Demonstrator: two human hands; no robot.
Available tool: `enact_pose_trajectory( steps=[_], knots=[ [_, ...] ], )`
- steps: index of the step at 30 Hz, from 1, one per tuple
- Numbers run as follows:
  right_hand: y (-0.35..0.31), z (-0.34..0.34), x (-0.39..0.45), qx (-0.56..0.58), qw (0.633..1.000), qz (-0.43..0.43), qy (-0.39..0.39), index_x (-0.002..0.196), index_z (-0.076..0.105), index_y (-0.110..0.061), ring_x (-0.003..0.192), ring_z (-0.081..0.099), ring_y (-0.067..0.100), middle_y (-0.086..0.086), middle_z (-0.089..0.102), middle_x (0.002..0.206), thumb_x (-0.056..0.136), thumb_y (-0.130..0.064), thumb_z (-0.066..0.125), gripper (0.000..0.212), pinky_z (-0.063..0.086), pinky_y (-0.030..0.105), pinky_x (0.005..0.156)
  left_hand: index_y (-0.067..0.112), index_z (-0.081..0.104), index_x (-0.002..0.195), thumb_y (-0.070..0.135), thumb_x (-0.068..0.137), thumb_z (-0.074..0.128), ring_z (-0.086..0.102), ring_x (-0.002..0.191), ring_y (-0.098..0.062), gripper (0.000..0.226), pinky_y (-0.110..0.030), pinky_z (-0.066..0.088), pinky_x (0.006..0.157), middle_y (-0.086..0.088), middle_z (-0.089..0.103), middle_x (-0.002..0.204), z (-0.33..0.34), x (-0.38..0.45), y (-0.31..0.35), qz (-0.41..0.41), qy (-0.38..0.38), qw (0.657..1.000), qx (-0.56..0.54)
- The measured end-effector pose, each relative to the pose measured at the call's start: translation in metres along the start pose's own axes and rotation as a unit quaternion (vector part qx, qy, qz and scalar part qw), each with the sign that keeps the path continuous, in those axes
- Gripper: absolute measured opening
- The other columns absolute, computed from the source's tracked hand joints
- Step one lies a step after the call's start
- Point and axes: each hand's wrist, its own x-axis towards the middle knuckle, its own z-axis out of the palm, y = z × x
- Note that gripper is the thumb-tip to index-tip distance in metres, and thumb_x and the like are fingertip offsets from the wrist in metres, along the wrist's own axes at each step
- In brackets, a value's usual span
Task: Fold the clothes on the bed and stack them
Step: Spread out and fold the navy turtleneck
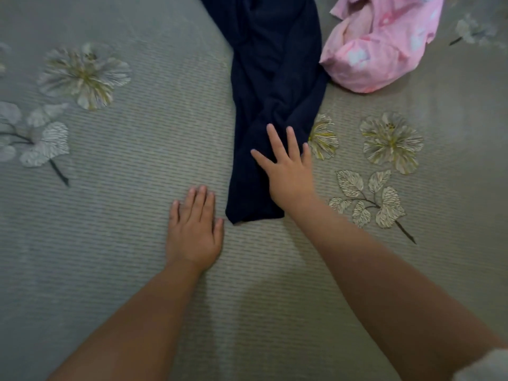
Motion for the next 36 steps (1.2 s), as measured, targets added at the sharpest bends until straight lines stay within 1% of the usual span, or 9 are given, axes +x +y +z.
enact_pose_trajectory(
  steps=[3, 7, 13, 19, 21, 27, 30, 34, 36],
  knots=[
    [-0.001, 0.002, 0.013, 0.017, 0.999, -0.015, -0.049, 0.132, 0.046, -0.022, 0.143, -0.003, 0.028, 0.0, 0.014, 0.155, 0.093, -0.011, 0.041, 0.04, -0.006, 0.049, 0.113, 0.015, 0.004, 0.145, 0.041, 0.088, 0.006, -0.016, 0.131, -0.003, 0.063, -0.027, -0.024, 0.103, 0.001, 0.001, 0.154, 0.002, 0.001, 0.0, 0.007, -0.006, 1.0, 0.011],
    [0.011, 0.004, -0.008, 0.114, 0.993, 0.007, -0.028, 0.127, 0.049, -0.008, 0.137, 0.027, 0.022, 0.009, 0.051, 0.134, 0.091, -0.005, 0.04, 0.037, 0.003, 0.032, 0.112, 0.015, 0.007, 0.146, 0.039, 0.088, 0.008, -0.011, 0.136, -0.006, 0.062, -0.026, -0.024, 0.103, 0.0, 0.004, 0.154, 0.003, 0.0, -0.001, 0.007, -0.009, 1.0, 0.019],
    [0.049, 0.015, -0.117, 0.135, 0.988, -0.011, -0.079, 0.129, 0.05, -0.014, 0.127, 0.042, 0.019, 0.008, 0.052, 0.133, 0.091, -0.007, 0.041, 0.04, 0.012, 0.021, 0.108, 0.009, 0.018, 0.145, 0.035, 0.089, 0.013, 0.008, 0.142, -0.017, 0.062, -0.032, -0.007, 0.112, -0.006, 0.016, 0.153, -0.005, -0.007, 0.004, 0.019, -0.004, 1.0, -0.014],
    [0.073, 0.033, -0.272, 0.128, 0.96, 0.013, -0.249, 0.124, 0.055, -0.017, 0.112, 0.052, 0.021, 0.006, 0.058, 0.123, 0.093, -0.011, 0.038, 0.035, 0.037, 0.027, 0.09, -0.005, 0.032, 0.137, 0.021, 0.091, 0.032, 0.024, 0.137, -0.034, 0.053, -0.043, 0.013, 0.112, -0.021, 0.03, 0.145, -0.01, -0.062, 0.078, 0.189, -0.042, 0.979, -0.055],
    [0.084, 0.034, -0.319, 0.095, 0.938, 0.032, -0.333, 0.112, 0.06, -0.009, 0.106, 0.055, 0.025, 0.01, 0.061, 0.115, 0.09, -0.01, 0.04, 0.03, 0.043, 0.03, 0.082, -0.002, 0.03, 0.139, 0.017, 0.095, 0.039, 0.02, 0.139, -0.03, 0.048, -0.04, 0.011, 0.113, -0.018, 0.026, 0.148, -0.005, -0.089, 0.12, 0.263, -0.074, 0.962, -0.028],
    [0.142, 0.044, -0.436, 0.001, 0.819, 0.144, -0.555, 0.118, 0.056, -0.004, 0.115, 0.054, 0.026, 0.01, 0.056, 0.125, 0.092, -0.007, 0.041, 0.03, 0.044, 0.036, 0.093, 0.013, 0.009, 0.147, 0.028, 0.099, 0.025, 0.001, 0.142, -0.013, 0.052, -0.031, 0.0, 0.114, 0.0, 0.006, 0.155, 0.019, -0.158, 0.213, 0.343, -0.152, 0.924, 0.074],
    [0.155, 0.053, -0.454, 0.009, 0.859, 0.18, -0.48, 0.123, 0.052, -0.008, 0.118, 0.051, 0.024, 0.007, 0.052, 0.129, 0.094, -0.01, 0.038, 0.033, 0.043, 0.035, 0.095, 0.014, 0.01, 0.146, 0.034, 0.098, 0.029, 0.001, 0.142, -0.014, 0.056, -0.032, 0.002, 0.114, 0.0, 0.008, 0.155, 0.025, -0.181, 0.226, 0.304, -0.171, 0.934, 0.079],
    [0.152, 0.064, -0.451, 0.122, 0.931, 0.275, -0.207, 0.125, 0.046, -0.012, 0.113, 0.049, 0.026, 0.008, 0.053, 0.122, 0.091, -0.026, 0.046, 0.037, 0.044, 0.034, 0.087, 0.017, 0.007, 0.147, 0.055, 0.09, 0.039, -0.004, 0.143, -0.014, 0.076, -0.035, -0.005, 0.114, 0.002, 0.002, 0.155, 0.033, -0.2, 0.202, 0.281, -0.228, 0.919, 0.158],
    [0.15, 0.073, -0.456, 0.151, 0.931, 0.273, -0.191, 0.132, 0.038, -0.014, 0.117, 0.043, 0.026, 0.007, 0.045, 0.126, 0.088, -0.042, 0.052, 0.054, 0.042, 0.035, 0.088, 0.016, 0.015, 0.146, 0.047, 0.089, 0.048, 0.004, 0.143, -0.016, 0.073, -0.035, 0.001, 0.115, -0.001, 0.009, 0.155, 0.031, -0.204, 0.188, 0.281, -0.23, 0.916, 0.173]
  ],
)
